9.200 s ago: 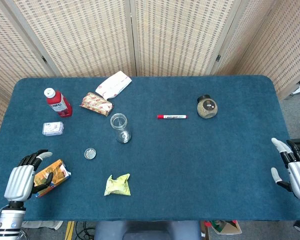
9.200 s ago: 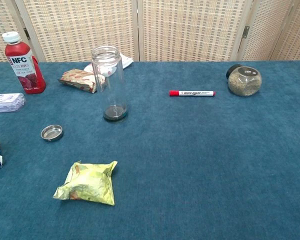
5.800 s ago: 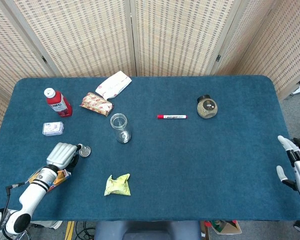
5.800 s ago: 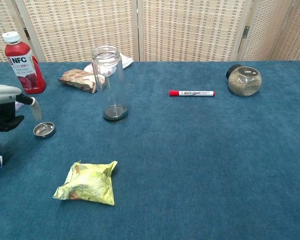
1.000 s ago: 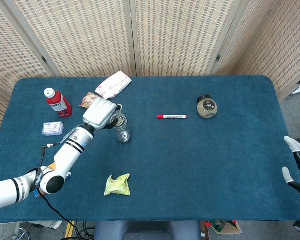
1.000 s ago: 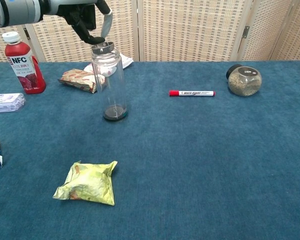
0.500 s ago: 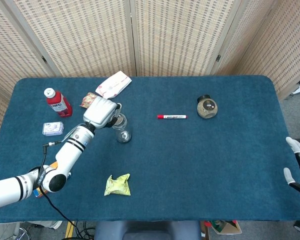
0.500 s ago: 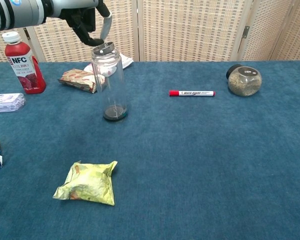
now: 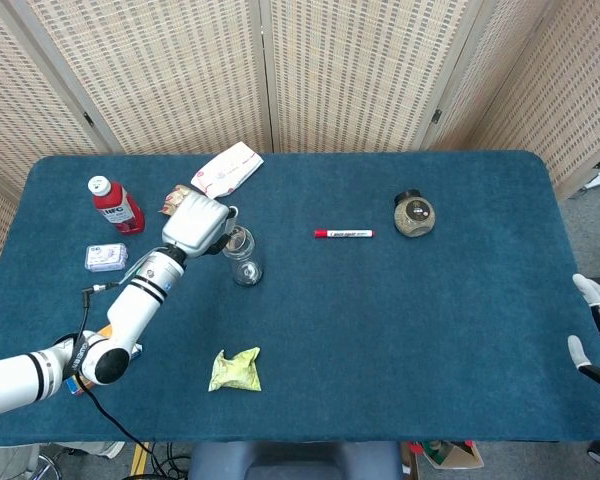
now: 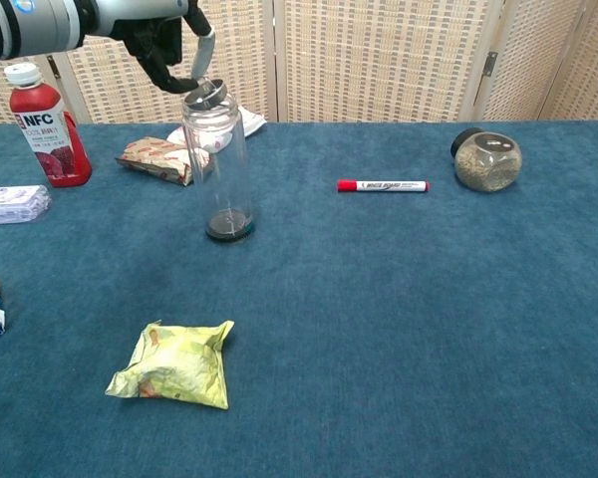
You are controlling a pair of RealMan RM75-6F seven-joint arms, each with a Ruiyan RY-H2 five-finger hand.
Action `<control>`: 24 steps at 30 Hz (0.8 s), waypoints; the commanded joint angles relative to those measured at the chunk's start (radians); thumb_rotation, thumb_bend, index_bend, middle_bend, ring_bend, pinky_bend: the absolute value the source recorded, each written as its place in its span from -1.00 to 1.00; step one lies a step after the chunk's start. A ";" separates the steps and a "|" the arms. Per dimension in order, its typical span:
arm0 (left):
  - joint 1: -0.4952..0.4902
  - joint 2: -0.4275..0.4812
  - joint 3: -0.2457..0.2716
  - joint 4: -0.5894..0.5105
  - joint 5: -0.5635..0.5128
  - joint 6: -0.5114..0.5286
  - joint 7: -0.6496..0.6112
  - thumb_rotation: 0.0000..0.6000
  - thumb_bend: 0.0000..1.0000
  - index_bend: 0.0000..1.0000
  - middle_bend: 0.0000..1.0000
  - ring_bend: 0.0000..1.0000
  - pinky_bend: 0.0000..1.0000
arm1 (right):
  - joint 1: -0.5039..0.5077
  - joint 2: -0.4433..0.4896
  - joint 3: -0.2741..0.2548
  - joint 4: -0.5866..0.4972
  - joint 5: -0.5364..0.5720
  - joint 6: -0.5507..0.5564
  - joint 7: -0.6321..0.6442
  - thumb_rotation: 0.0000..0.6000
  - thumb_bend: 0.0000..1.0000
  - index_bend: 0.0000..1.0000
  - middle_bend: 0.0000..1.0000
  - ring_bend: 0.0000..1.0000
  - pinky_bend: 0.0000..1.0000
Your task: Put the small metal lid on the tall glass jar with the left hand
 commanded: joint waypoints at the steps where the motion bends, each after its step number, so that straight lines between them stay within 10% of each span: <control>1: -0.001 0.002 0.002 -0.003 -0.003 0.001 0.002 1.00 -0.13 0.17 1.00 0.97 1.00 | 0.000 0.000 0.000 0.000 0.000 0.000 0.000 1.00 -0.16 -0.90 -0.71 -0.95 -0.75; 24: -0.007 0.024 0.012 -0.043 -0.034 0.022 0.025 1.00 -0.13 0.00 1.00 0.97 1.00 | -0.004 -0.002 0.001 0.002 -0.003 0.006 0.002 1.00 -0.16 -0.90 -0.71 -0.95 -0.75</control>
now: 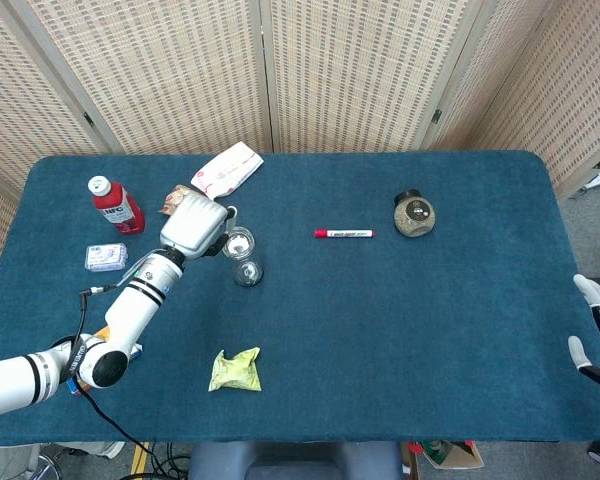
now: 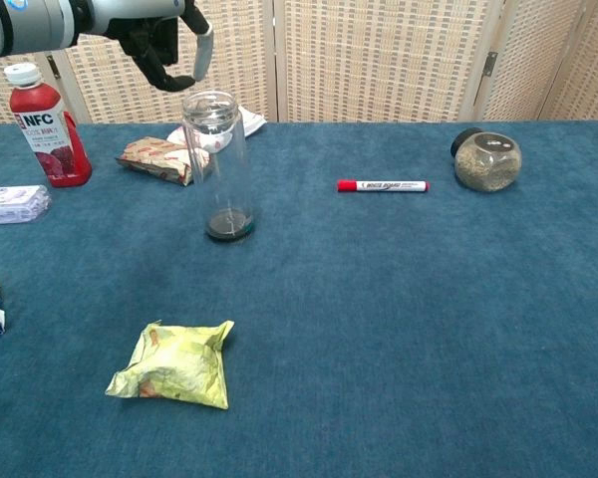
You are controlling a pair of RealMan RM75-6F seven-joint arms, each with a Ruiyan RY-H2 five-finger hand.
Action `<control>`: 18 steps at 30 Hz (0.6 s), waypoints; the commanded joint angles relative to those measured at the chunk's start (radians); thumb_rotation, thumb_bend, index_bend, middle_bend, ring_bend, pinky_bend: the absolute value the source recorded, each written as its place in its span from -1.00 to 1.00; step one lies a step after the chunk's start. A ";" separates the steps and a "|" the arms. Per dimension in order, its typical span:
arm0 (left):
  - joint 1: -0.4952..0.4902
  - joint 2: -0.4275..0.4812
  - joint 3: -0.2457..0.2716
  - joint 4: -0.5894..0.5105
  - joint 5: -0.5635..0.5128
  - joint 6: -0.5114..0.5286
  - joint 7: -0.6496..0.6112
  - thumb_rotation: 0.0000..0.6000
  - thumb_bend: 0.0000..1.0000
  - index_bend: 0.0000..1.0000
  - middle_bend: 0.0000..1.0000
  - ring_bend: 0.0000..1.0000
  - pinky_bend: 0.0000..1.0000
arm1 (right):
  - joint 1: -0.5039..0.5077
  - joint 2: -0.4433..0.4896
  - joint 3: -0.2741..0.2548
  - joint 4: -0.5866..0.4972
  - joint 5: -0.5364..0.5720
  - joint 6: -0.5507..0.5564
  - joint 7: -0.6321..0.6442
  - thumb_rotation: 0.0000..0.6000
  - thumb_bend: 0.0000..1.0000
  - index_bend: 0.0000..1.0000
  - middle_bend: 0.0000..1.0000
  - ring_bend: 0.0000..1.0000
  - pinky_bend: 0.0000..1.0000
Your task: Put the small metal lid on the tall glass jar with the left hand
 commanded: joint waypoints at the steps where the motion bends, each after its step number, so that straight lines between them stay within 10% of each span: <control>1: 0.002 0.006 -0.002 -0.009 0.000 0.006 -0.003 1.00 -0.13 -0.02 1.00 0.97 1.00 | 0.000 0.000 0.000 0.001 0.000 0.000 0.001 1.00 -0.16 -0.90 -0.71 -0.95 -0.75; 18: 0.104 0.075 0.011 -0.105 0.045 0.093 -0.096 1.00 -0.13 -0.33 0.95 0.88 1.00 | 0.006 0.004 0.003 0.004 0.002 -0.010 0.009 1.00 -0.16 -0.90 -0.71 -0.95 -0.75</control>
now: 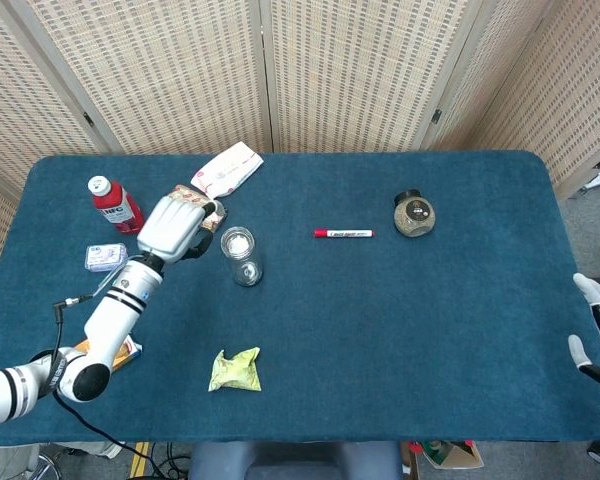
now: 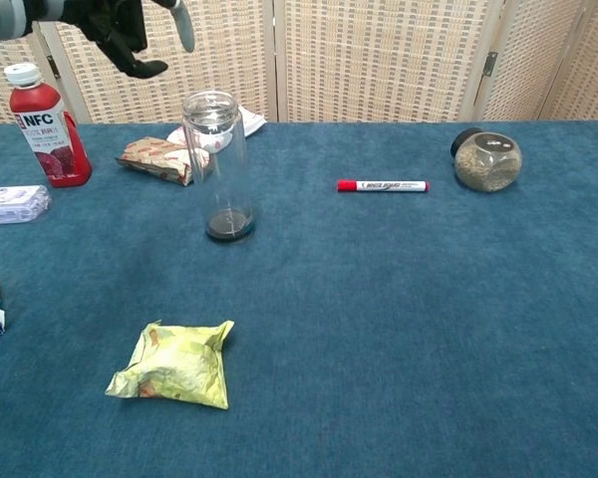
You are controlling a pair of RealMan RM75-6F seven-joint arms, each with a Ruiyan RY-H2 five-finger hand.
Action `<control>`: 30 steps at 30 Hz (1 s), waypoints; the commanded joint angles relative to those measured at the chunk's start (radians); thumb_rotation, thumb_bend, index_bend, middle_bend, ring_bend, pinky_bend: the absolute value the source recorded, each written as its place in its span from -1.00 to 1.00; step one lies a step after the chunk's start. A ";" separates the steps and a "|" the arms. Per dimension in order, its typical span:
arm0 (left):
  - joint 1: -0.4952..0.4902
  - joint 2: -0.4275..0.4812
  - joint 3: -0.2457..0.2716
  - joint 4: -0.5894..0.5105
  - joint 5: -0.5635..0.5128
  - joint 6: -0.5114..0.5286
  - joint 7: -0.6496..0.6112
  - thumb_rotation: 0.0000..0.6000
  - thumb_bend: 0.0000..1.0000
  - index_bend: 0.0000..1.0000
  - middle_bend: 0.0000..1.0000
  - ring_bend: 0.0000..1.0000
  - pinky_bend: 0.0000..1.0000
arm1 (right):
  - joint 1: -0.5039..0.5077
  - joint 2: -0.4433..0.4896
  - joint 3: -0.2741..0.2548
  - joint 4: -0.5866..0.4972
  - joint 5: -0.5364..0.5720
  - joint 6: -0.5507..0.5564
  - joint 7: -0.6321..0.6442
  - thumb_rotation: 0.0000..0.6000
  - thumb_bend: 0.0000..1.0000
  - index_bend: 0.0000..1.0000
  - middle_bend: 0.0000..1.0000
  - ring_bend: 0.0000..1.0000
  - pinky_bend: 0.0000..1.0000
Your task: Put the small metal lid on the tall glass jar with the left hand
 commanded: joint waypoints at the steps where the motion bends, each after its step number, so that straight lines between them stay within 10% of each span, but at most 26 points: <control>1: 0.024 0.018 0.012 -0.023 0.020 0.008 -0.022 1.00 -0.13 -0.32 0.94 0.88 1.00 | 0.003 0.001 0.001 -0.002 0.000 -0.003 -0.001 1.00 -0.16 -0.90 -0.71 -0.95 -0.75; 30: -0.051 -0.020 0.027 -0.027 -0.070 -0.092 0.059 1.00 -0.13 -0.42 1.00 0.93 1.00 | -0.003 0.000 -0.003 -0.007 0.001 0.002 -0.007 1.00 -0.16 -0.90 -0.71 -0.95 -0.75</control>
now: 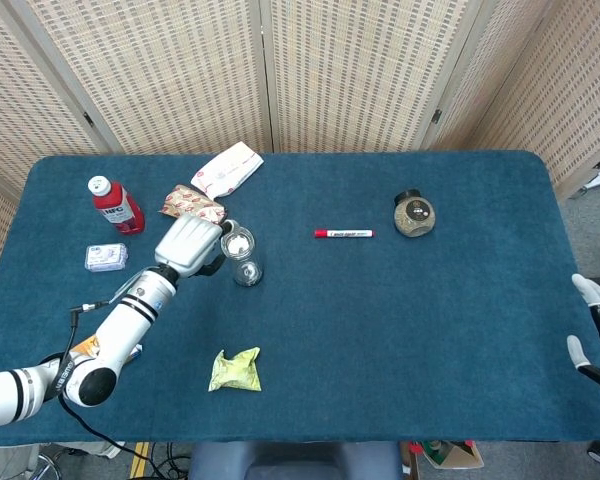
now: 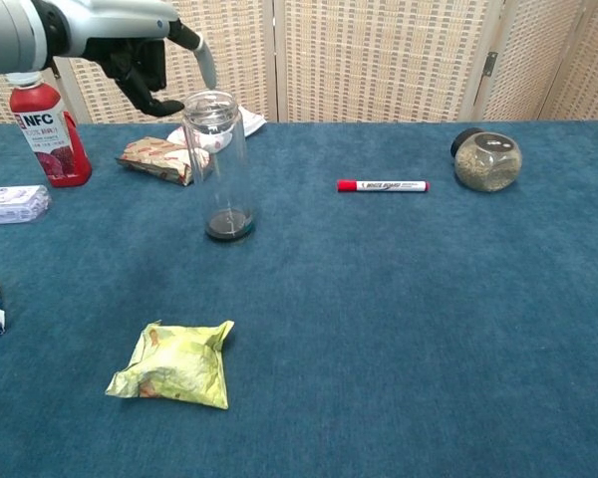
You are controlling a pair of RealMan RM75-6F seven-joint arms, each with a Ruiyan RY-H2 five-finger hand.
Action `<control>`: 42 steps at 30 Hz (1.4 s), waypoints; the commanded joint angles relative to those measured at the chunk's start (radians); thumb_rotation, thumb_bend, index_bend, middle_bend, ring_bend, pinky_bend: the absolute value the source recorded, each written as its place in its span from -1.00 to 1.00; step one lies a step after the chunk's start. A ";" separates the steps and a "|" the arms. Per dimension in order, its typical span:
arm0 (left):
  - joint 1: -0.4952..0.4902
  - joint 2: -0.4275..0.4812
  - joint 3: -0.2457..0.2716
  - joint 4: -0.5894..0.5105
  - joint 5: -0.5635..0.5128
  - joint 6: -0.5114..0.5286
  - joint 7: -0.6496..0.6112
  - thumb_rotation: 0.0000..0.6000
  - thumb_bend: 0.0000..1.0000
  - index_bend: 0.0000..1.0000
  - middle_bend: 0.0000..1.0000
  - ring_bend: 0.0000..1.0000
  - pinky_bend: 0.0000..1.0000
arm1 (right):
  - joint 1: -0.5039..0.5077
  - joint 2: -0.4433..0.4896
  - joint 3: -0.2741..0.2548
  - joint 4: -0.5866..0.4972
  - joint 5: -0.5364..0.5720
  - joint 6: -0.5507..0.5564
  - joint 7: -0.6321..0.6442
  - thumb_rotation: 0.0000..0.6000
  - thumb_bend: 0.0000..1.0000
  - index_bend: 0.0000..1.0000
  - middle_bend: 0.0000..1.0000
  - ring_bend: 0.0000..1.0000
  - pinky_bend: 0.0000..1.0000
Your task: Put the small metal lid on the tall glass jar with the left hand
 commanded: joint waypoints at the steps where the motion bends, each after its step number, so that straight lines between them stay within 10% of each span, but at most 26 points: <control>1: -0.010 -0.006 0.005 0.004 -0.018 -0.003 0.015 1.00 -0.13 -0.42 1.00 0.93 1.00 | -0.002 0.000 0.000 0.002 0.000 0.002 0.002 1.00 -0.16 -0.90 -0.71 -0.95 -0.75; 42: -0.065 -0.012 0.069 0.007 -0.120 0.006 0.134 1.00 -0.13 -0.38 1.00 0.93 1.00 | -0.006 -0.004 -0.001 0.013 0.002 0.003 0.012 1.00 -0.16 -0.90 -0.71 -0.95 -0.75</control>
